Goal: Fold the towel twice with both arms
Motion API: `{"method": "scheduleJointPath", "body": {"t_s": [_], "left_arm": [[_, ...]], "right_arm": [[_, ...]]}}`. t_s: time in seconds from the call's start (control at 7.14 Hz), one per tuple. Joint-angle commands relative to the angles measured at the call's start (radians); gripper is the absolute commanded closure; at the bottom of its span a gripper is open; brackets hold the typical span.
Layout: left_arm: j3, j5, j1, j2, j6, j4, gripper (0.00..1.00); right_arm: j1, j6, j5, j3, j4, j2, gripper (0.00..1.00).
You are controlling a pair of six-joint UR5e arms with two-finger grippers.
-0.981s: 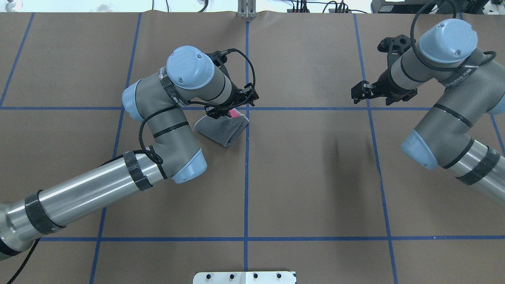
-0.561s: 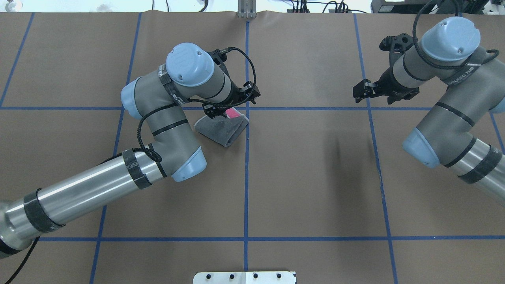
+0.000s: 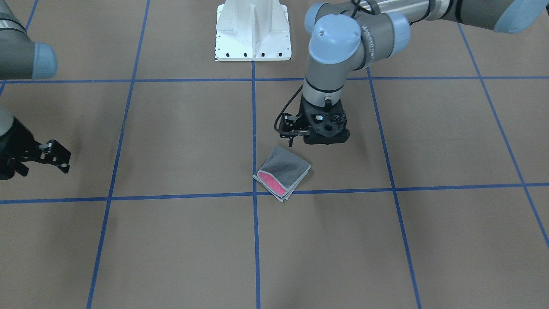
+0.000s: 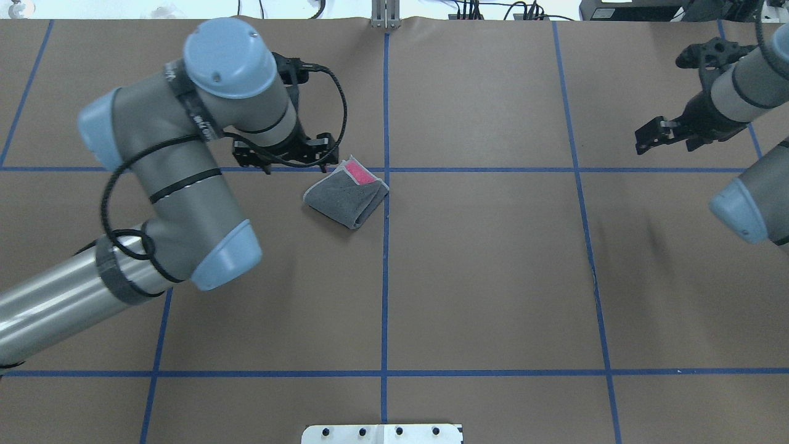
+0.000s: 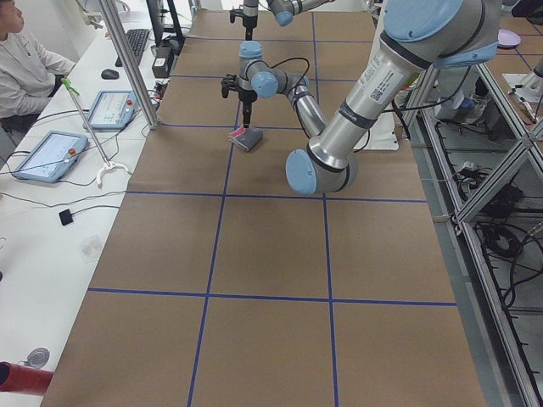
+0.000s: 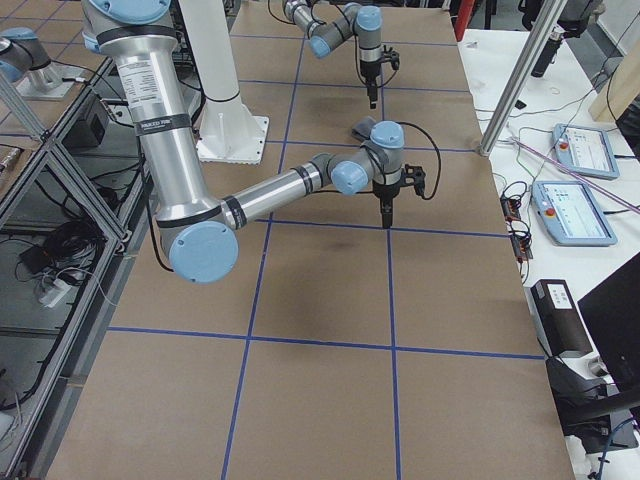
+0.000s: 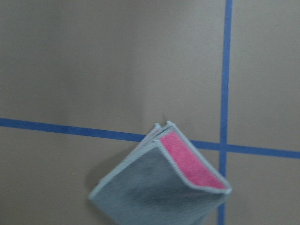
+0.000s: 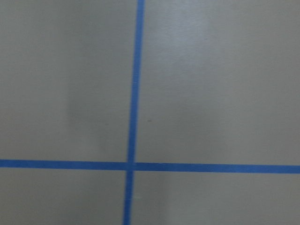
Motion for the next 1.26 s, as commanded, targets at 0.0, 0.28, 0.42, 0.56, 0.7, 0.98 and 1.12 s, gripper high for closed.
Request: {"method": "scheduleJointPath", "body": {"t_s": [0.0,0.28,0.42,0.56,0.7,0.98,1.12], "left_arm": [[-0.188,-0.007,-0.098,0.223,0.272,0.054,0.0],[-0.201,-0.102,-0.249,0.348,0.548,0.053,0.0],[-0.193,-0.168,-0.341,0.403,0.688,0.053,0.0],[-0.187,-0.212,-0.418,0.456,0.809,0.051,0.0],[-0.182,-0.246,-0.49,0.501,0.909,0.054,0.0],[-0.118,-0.327,-0.625,0.593,1.069,0.041,0.0],[-0.078,-0.351,-0.699,0.63,1.156,0.035,0.0]], "right_arm": [[0.134,-0.245,0.021,-0.005,-0.002,-0.104,0.0],[0.272,-0.497,0.023,-0.005,-0.077,-0.172,0.0],[0.359,-0.643,0.055,-0.006,-0.171,-0.181,0.0],[0.436,-0.767,0.064,-0.008,-0.264,-0.181,0.0],[0.499,-0.831,0.064,-0.008,-0.334,-0.186,0.0],[0.55,-0.836,0.087,-0.003,-0.337,-0.271,0.0],[0.556,-0.827,0.124,0.003,-0.335,-0.311,0.01]]}}
